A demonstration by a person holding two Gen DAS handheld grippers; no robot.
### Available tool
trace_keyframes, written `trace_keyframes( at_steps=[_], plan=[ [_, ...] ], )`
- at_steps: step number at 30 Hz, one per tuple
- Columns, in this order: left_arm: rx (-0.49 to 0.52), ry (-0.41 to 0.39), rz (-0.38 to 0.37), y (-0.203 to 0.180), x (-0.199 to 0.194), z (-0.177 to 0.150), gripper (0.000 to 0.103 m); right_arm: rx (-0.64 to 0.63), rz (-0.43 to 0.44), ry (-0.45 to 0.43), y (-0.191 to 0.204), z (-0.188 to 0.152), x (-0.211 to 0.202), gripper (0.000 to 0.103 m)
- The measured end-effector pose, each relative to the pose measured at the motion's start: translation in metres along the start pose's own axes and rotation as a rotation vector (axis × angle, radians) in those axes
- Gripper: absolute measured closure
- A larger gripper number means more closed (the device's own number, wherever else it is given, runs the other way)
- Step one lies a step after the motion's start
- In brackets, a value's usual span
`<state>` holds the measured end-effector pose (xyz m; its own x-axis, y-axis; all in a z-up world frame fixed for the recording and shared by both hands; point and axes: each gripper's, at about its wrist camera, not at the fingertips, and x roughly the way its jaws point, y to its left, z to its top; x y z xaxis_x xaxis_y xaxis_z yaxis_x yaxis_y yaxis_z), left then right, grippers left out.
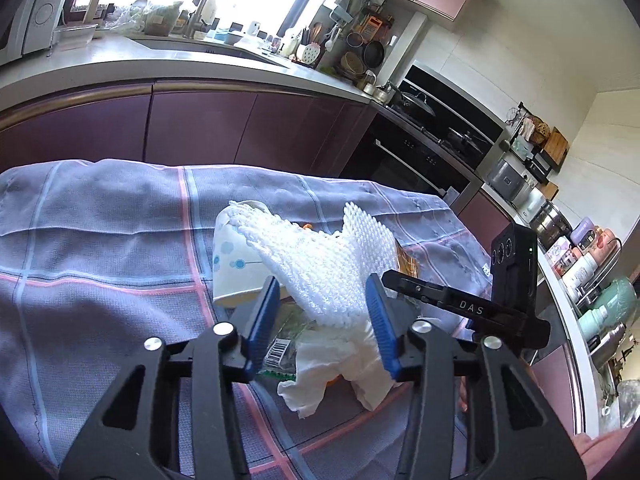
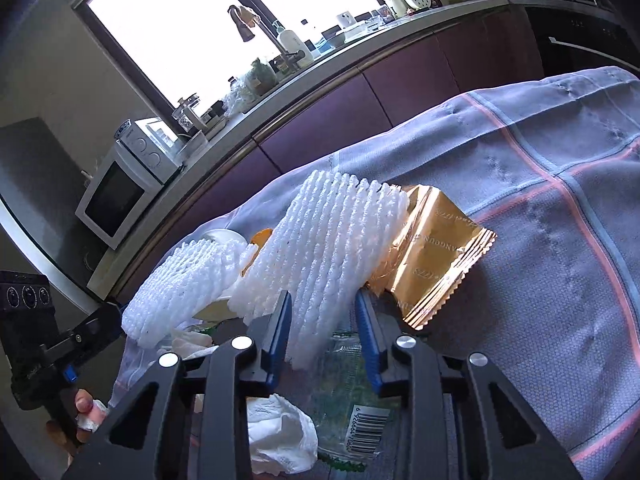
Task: Collect trash
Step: 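Grasp a white foam net with each tool from the trash pile, then carry both foam nets to the teal bin and open both tools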
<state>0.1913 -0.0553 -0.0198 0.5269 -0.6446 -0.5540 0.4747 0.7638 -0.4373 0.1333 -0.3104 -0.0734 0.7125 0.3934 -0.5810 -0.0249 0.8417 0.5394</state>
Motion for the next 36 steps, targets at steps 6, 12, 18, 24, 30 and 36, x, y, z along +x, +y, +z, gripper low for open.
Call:
trace_keyframes(
  at_steps=[6, 12, 18, 24, 30, 36],
  plan=[
    [-0.003, 0.01, -0.007, 0.001, 0.004, -0.004, 0.083, -0.025, 0.032, -0.033, 0.005, -0.002, -0.012, 0.09],
    [0.022, -0.021, -0.012, -0.004, -0.008, -0.005, 0.089, -0.064, 0.061, -0.073, 0.012, 0.001, -0.027, 0.092],
    [0.042, -0.071, 0.004, -0.007, -0.032, -0.006, 0.089, -0.103, 0.073, -0.106, 0.025, 0.003, -0.039, 0.093],
    [0.058, -0.135, 0.041, -0.004, -0.068, -0.009, 0.089, -0.157, 0.092, -0.147, 0.042, 0.005, -0.055, 0.093],
    [0.067, -0.201, 0.094, -0.001, -0.117, -0.021, 0.089, -0.228, 0.162, -0.138, 0.075, 0.0, -0.06, 0.093],
    [0.072, -0.258, 0.189, 0.008, -0.175, -0.043, 0.089, -0.325, 0.265, -0.078, 0.127, -0.016, -0.049, 0.093]
  ],
)
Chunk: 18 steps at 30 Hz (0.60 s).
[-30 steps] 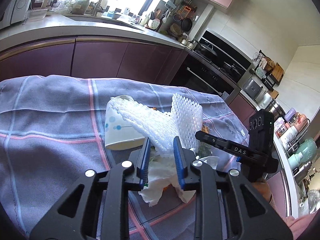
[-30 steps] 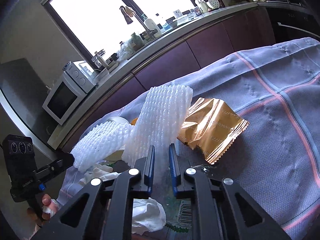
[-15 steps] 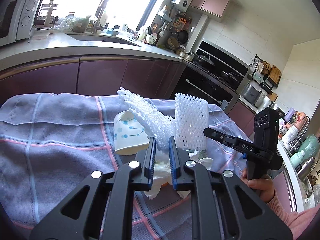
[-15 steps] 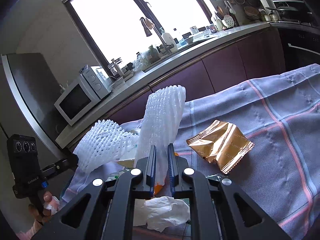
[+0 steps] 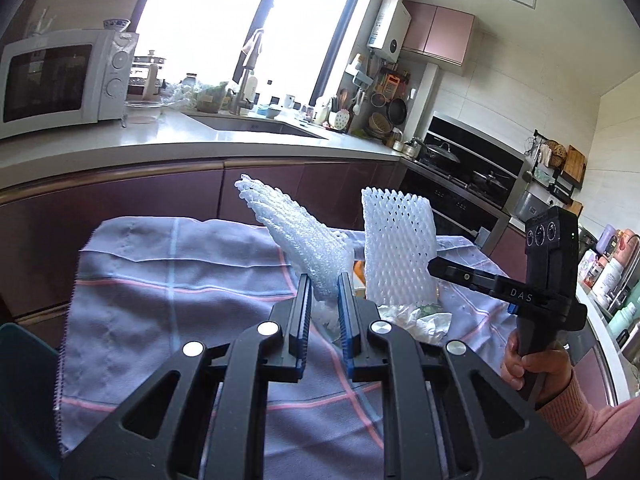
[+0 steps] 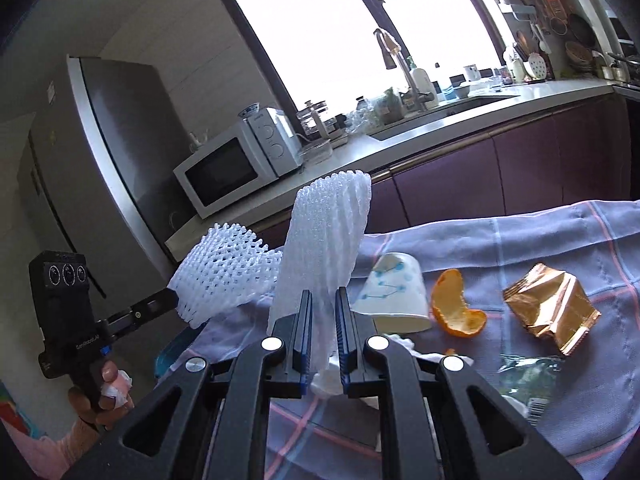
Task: Collect trash
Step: 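Carry both foam nets to the teal bin and open both tools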
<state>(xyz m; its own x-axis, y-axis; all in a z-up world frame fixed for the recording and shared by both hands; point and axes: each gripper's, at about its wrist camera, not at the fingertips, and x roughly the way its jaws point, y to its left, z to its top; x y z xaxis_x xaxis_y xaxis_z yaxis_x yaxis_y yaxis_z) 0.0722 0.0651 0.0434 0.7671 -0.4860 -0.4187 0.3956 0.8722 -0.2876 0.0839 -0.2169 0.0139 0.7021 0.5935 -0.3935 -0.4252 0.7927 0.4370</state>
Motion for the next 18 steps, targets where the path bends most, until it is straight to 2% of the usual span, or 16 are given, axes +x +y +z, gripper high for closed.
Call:
trace_keyframes(
  at_steps=[11, 18],
  plan=[
    [-0.091, -0.06, 0.247, 0.077, -0.116, -0.037, 0.089, -0.145, 0.232, 0.184, 0.104, -0.015, 0.09, 0.093],
    [-0.172, -0.067, 0.404, 0.133, -0.168, -0.061, 0.089, -0.222, 0.349, 0.32, 0.17, -0.028, 0.153, 0.093]
  ],
)
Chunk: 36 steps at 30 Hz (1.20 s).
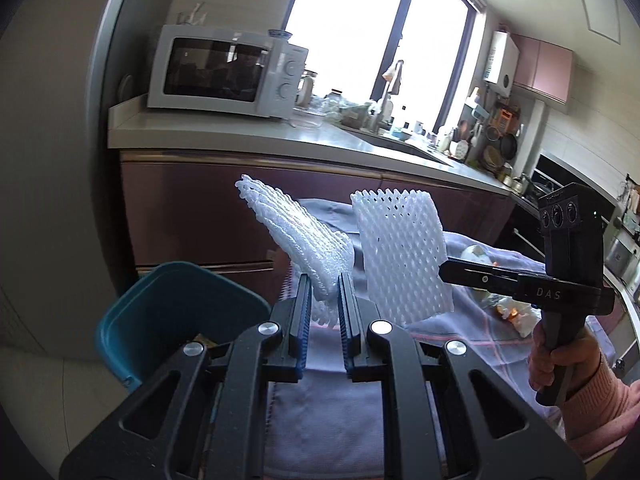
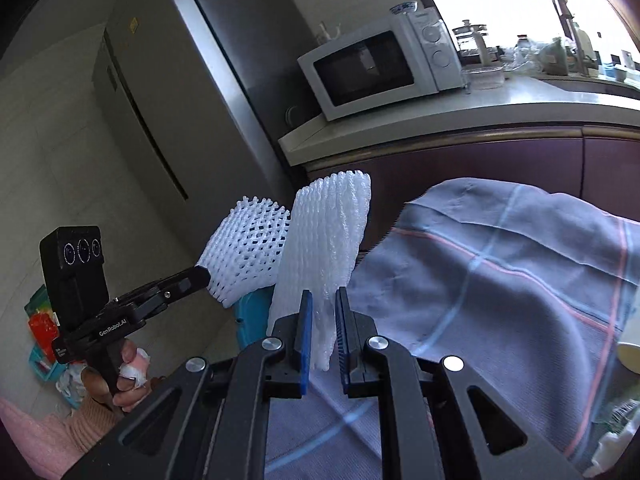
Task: Collect trash
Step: 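Carry both foam nets to the teal bin and open both tools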
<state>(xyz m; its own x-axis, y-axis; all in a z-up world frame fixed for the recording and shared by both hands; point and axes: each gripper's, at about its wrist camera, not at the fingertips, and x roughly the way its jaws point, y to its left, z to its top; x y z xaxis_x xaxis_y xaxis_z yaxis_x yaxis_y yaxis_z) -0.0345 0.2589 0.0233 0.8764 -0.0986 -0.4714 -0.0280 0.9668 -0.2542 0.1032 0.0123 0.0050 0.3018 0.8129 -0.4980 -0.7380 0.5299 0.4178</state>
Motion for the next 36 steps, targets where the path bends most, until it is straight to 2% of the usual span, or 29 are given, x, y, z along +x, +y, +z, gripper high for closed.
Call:
trace_keyframes(
  at_steps=[6, 16, 28, 34, 36],
  plan=[
    [-0.064, 0.028, 0.097, 0.059, -0.003, -0.015, 0.089, -0.034, 0.036, 0.079, 0.025, 0.012, 0.054, 0.093],
    [-0.132, 0.115, 0.177, 0.116, 0.028, -0.038, 0.089, -0.047, 0.009, 0.198, 0.043, 0.019, 0.126, 0.093],
    [-0.152, 0.201, 0.219, 0.129, 0.072, -0.047, 0.088, -0.058, -0.059, 0.346, 0.046, 0.01, 0.191, 0.091],
    [-0.16, 0.228, 0.224, 0.131, 0.088, -0.052, 0.087, -0.047, -0.08, 0.375, 0.043, 0.008, 0.206, 0.089],
    [-0.161, 0.239, 0.226, 0.133, 0.095, -0.053, 0.084, -0.052, -0.087, 0.38, 0.044, 0.01, 0.211, 0.084]
  ],
)
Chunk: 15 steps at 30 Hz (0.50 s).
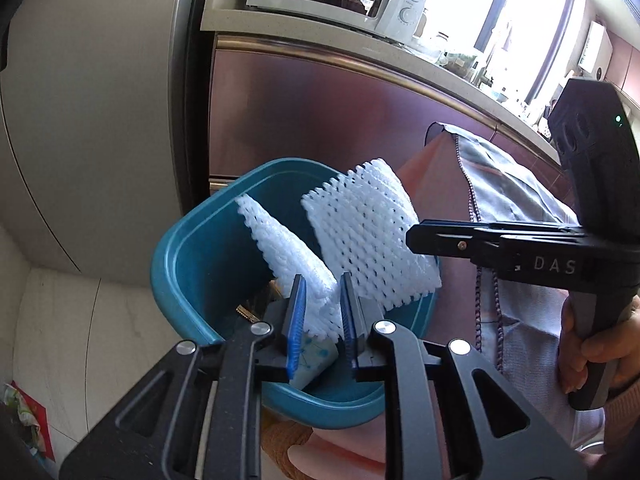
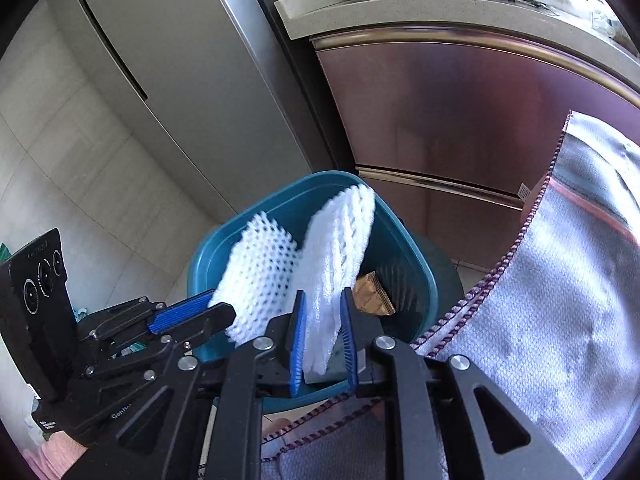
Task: Collect trash
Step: 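Carry both foam nets to the teal bin and open both tools, then return to the table and grasp white tissues with each tool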
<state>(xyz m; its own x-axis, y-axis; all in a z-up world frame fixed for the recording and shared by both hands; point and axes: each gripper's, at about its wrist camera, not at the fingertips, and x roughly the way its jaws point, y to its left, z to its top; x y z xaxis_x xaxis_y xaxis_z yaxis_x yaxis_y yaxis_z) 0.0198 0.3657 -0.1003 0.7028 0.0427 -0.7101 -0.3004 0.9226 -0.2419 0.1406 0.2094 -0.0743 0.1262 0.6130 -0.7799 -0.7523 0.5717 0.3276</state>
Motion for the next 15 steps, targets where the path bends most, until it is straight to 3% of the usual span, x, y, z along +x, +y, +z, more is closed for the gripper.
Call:
trace_keyframes(
  at_steps=[8, 15],
  plan=[
    [-0.015, 0.006, 0.003, -0.005, 0.01, -0.003, 0.081, 0.014, 0.013, -0.016, -0.006, -0.005, -0.005, 0.083],
    [0.024, -0.067, -0.035, -0.025, -0.014, -0.001, 0.068, 0.014, 0.028, -0.086, -0.015, -0.029, -0.038, 0.079]
  ],
)
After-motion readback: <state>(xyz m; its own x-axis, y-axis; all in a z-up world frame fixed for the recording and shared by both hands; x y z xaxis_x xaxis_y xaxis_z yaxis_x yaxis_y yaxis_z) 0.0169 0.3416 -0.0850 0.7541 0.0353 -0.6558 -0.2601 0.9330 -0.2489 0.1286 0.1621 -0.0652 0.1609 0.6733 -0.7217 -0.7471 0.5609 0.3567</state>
